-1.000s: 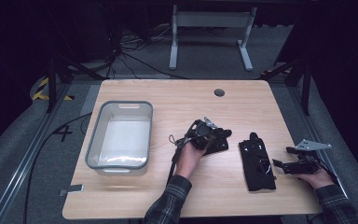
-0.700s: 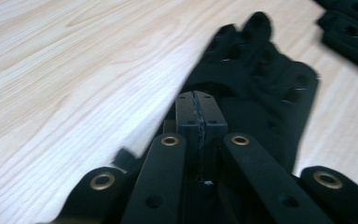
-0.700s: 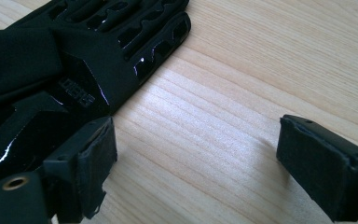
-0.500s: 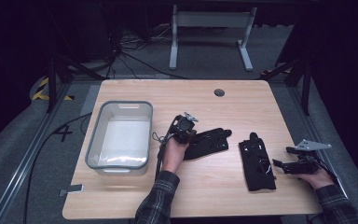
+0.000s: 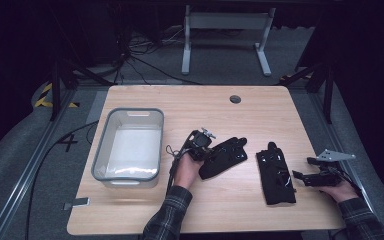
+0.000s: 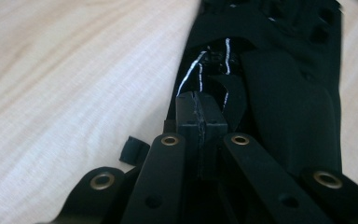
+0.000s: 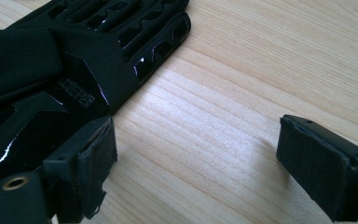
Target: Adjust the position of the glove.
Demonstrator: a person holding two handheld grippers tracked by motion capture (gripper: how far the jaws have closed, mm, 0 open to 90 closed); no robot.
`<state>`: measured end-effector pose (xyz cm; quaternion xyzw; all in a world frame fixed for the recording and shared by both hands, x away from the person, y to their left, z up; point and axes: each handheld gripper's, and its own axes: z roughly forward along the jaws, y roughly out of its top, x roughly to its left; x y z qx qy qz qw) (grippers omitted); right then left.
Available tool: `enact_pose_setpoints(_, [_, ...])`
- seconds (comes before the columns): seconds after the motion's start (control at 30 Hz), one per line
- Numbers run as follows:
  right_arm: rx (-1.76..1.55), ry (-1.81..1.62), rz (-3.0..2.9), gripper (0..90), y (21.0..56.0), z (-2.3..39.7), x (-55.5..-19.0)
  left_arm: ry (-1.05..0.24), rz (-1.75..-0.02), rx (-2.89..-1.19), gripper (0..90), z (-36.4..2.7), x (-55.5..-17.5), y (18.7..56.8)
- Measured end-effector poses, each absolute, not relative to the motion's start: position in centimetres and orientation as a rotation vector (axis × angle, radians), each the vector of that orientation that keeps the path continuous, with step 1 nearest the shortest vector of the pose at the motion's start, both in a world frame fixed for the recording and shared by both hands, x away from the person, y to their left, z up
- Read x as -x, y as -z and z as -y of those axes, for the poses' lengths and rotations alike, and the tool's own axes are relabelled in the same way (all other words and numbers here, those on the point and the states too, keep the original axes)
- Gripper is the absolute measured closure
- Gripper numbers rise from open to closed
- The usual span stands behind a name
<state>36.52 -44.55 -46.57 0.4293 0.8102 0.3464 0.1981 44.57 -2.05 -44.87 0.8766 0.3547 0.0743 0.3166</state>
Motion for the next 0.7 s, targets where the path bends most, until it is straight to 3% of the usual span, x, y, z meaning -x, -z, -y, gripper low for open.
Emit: enact_pose_setpoints(0.7, [-1.196,-0.970,-2.268,12.5,46.6,44.5,-36.5,-0.039,-0.771,-2.333,89.7,2.9,-37.6,45.1])
